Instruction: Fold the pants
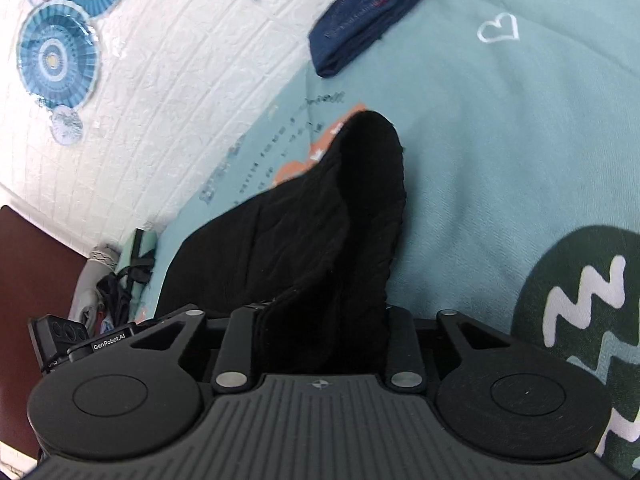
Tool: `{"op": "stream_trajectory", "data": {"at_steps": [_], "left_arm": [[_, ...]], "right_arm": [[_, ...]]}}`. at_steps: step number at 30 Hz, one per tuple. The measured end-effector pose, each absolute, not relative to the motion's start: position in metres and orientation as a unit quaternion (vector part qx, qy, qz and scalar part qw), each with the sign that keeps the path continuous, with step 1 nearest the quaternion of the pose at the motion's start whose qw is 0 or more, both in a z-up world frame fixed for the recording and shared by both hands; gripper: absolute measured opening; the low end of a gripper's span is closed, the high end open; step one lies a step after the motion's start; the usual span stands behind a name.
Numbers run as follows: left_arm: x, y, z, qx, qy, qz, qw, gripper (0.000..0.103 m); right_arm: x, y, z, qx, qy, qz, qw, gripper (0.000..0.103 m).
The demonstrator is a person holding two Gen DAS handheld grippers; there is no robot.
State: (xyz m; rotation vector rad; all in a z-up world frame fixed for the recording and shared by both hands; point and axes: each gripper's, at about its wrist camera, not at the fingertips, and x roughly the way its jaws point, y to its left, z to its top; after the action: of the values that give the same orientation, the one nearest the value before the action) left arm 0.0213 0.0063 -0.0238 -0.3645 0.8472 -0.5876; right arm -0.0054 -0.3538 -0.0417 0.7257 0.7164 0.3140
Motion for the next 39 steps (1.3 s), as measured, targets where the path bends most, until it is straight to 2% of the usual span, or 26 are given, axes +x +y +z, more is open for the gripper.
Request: {"op": "stream_trajectory", "data": {"at_steps": [16, 33, 39], "left_arm": [[0.056, -0.055, 0.066, -0.121, 0.313, -0.325, 0.884, 0.098], [0.197, -0.143, 0.099, -0.112, 0.295, -0.301, 0.900, 0.098], [0.258, -0.179, 0.116, -0.135, 0.252, -0.297, 0.911, 0.099]], "right_arm": [[0.026, -0.373, 0.029, 0.260, 0.248, 0.173, 0.917, 0.041], [0.150, -0.444, 0.077, 0.220, 0.199, 0.163, 0.941, 0.040], [0.201, -0.482, 0.102, 0.194, 0.151, 0.152, 0.957, 0.040]]}}
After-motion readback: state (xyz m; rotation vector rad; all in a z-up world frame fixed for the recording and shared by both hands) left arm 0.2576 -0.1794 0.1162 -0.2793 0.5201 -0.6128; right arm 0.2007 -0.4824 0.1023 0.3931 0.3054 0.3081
